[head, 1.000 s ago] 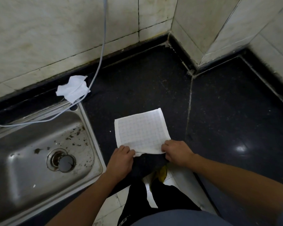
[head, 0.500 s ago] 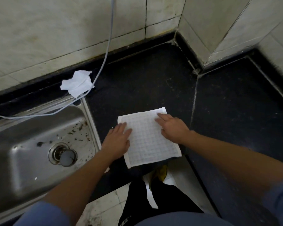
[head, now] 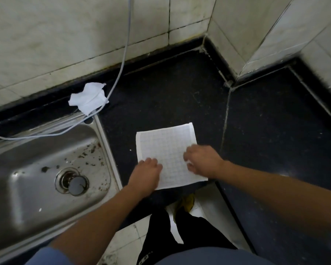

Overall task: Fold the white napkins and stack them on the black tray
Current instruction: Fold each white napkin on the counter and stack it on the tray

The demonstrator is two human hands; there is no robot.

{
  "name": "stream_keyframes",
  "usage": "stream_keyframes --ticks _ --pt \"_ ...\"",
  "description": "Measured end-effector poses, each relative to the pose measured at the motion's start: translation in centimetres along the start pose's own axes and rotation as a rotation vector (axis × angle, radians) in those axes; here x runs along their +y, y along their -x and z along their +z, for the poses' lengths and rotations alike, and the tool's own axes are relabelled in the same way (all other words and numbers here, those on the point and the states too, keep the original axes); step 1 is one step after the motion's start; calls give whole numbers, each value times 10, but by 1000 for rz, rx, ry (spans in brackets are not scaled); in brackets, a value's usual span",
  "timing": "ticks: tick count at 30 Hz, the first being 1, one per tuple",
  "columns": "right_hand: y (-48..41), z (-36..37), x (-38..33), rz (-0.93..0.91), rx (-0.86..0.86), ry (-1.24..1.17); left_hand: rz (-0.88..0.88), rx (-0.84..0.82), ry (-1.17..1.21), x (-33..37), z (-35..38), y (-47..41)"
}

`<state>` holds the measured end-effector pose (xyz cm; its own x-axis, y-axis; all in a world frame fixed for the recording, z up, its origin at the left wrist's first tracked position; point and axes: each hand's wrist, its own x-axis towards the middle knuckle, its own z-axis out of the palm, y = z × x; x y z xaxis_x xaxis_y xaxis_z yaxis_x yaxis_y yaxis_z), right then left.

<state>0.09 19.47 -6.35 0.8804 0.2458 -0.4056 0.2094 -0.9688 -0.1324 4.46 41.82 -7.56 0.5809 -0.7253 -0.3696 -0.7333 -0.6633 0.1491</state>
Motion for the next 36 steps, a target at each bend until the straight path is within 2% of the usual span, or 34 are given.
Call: stream_keyframes --ticks 3,7,13,19,22,25,29,32,36 --pt "33 33 -13 -121 -126 64 52 -94 121 17 23 22" --pt "49 63 -10 -98 -159 68 -20 -105 146 26 37 26" --pt "58 59 2 -114 -10 23 -28 -123 73 31 36 15" --pt "66 72 -2 -100 69 49 14 -165 48 33 40 20" --pt "70 74 3 -142 188 -69 9 -170 36 33 42 21" --pt "74 68 9 -84 295 -230 -7 -150 41 37 40 20" --pt "73 53 19 -8 356 -309 -70 -26 80 37 41 21" --pt "75 46 27 14 298 -337 -12 22 84 23 38 22" --pt "77 42 29 14 127 -373 127 1 134 4 22 30"
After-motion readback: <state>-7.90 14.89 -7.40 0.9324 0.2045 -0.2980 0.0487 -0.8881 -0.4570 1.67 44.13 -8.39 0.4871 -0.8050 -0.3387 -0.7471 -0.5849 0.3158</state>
